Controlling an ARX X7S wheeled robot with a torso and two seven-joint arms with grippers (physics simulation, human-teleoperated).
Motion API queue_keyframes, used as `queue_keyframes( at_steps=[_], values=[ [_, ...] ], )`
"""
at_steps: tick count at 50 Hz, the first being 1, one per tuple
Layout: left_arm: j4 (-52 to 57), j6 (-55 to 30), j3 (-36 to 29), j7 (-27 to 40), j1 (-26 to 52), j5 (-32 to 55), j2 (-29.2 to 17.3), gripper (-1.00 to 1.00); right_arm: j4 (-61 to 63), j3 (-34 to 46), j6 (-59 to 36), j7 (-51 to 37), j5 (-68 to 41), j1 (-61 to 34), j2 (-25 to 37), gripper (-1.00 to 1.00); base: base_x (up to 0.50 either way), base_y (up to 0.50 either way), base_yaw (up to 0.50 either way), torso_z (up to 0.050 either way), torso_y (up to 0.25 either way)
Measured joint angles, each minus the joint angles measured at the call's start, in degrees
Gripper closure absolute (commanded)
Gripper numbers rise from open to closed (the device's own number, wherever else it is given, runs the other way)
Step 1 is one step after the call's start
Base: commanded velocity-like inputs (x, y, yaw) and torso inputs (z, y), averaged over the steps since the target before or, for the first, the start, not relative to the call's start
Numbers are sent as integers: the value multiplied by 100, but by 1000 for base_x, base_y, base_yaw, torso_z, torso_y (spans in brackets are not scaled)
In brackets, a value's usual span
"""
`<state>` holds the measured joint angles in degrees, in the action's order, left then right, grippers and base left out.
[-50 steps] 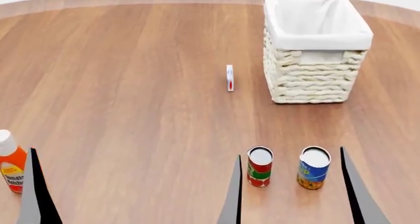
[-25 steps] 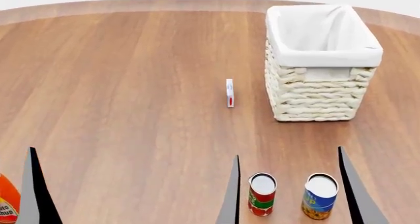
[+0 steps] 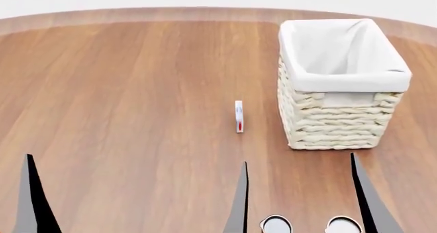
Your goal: Pick up the alphabet soup and the cream cheese box, and put them in the basket.
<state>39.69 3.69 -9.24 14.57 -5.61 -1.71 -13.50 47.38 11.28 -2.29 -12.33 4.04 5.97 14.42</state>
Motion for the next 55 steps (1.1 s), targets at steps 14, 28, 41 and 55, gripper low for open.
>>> queue_keyframes(
  at_steps=[14, 28, 41, 55],
  values=[
    [0, 20, -46, 29, -5, -10, -61, -100, 15, 29, -17, -37, -21, -16, 40, -100, 248, 0, 0, 0, 0],
    [-28, 31, -57, 76, 12, 12, -108, -100, -6, 52, -8, -85, -48, -27, 71, -100, 247, 0, 0, 0, 1],
    [-86, 142, -59, 115, 0, 49, -161, -100, -13, 95, -26, -132, -33, -40, 90, -100, 248, 0, 0, 0, 0],
    [-134, 180, -94, 152, 22, 64, -193, -100, -48, 106, -16, -180, -63, -53, 121, -100, 248, 0, 0, 0, 0]
  ],
)
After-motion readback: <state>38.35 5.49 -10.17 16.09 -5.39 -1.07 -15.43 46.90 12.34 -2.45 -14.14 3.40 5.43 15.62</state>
